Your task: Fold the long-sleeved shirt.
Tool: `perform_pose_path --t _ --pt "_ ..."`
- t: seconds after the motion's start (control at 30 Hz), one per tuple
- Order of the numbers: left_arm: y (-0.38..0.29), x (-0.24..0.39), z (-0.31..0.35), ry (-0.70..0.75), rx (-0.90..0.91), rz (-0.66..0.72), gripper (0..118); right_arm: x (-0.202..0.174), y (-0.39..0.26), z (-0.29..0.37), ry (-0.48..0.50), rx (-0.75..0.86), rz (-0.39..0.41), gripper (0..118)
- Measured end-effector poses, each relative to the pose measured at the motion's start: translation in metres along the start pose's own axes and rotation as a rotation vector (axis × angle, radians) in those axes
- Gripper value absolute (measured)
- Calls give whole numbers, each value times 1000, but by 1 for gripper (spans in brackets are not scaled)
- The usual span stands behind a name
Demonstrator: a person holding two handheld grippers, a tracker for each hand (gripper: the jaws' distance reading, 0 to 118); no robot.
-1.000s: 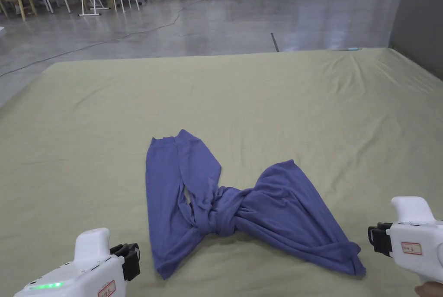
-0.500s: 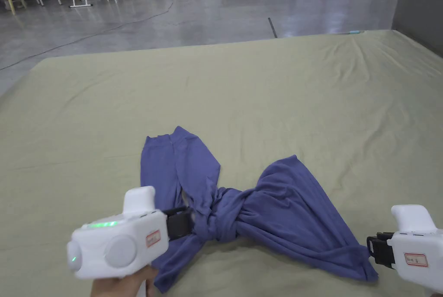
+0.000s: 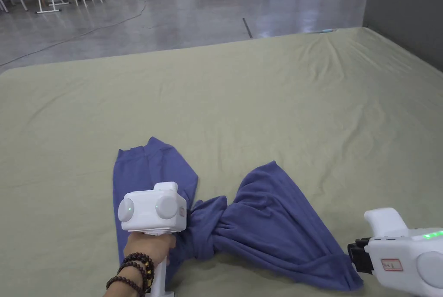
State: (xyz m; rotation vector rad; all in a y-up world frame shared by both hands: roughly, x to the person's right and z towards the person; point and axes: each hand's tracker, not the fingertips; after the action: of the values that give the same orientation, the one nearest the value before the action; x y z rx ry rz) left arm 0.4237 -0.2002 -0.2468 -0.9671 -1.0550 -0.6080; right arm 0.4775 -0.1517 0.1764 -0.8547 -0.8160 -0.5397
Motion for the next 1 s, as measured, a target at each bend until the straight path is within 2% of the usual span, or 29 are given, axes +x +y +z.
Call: perform_pose_path --t 0.1,0.2,0.23,0.27,0.3,0.33,0.43,0.57,0.63,0.67,0.7,0.73,0.77,0.8,0.83,0.9,1.0 --pt "-1 -6 33 -39 124 -12 3 1 30 -9 6 21 12 2" --pt "0 -14 64 -46 192 15 3 -9 90 -39 0 39 70 2" --pt "-2 -18 76 -59 221 26 4 -11 112 -56 11 41 75 12" --pt "-4 -21 86 -74 245 45 4 -15 134 -73 9 44 76 57" --pt "-4 -22 93 -86 263 55 3 -19 151 -90 7 49 79 93" --pt "-8 -24 102 -99 287 60 3 -23 168 -112 -1 34 96 100" --pt "-18 -27 120 -119 314 73 3 -38 206 -163 -32 -32 111 97" --pt "-25 -30 123 -130 314 87 4 -59 224 -213 -21 -132 108 95" --pt "-28 -31 122 -124 323 89 3 -74 214 -227 -78 -181 148 74" --pt "-27 -33 121 -125 326 86 4 -81 212 -220 -119 -142 190 72" --pt "-26 -34 120 -124 329 84 3 -83 215 -212 -104 -143 173 66" --pt "-25 -36 121 -120 335 88 3 -83 216 -201 -98 -126 166 46" --pt "-23 -39 124 -122 341 91 4 -83 214 -191 -59 -74 165 4" --pt "-21 -40 128 -122 349 97 3 -84 214 -175 -139 -36 185 4" --pt "-17 -43 134 -118 357 106 4 -82 215 -163 -169 -31 190 4" --pt "-14 -50 155 -143 415 126 4 -70 218 -133 -68 -2 138 4" --pt "-4 -62 193 -152 500 143 4 -52 222 -71 -85 122 98 4"
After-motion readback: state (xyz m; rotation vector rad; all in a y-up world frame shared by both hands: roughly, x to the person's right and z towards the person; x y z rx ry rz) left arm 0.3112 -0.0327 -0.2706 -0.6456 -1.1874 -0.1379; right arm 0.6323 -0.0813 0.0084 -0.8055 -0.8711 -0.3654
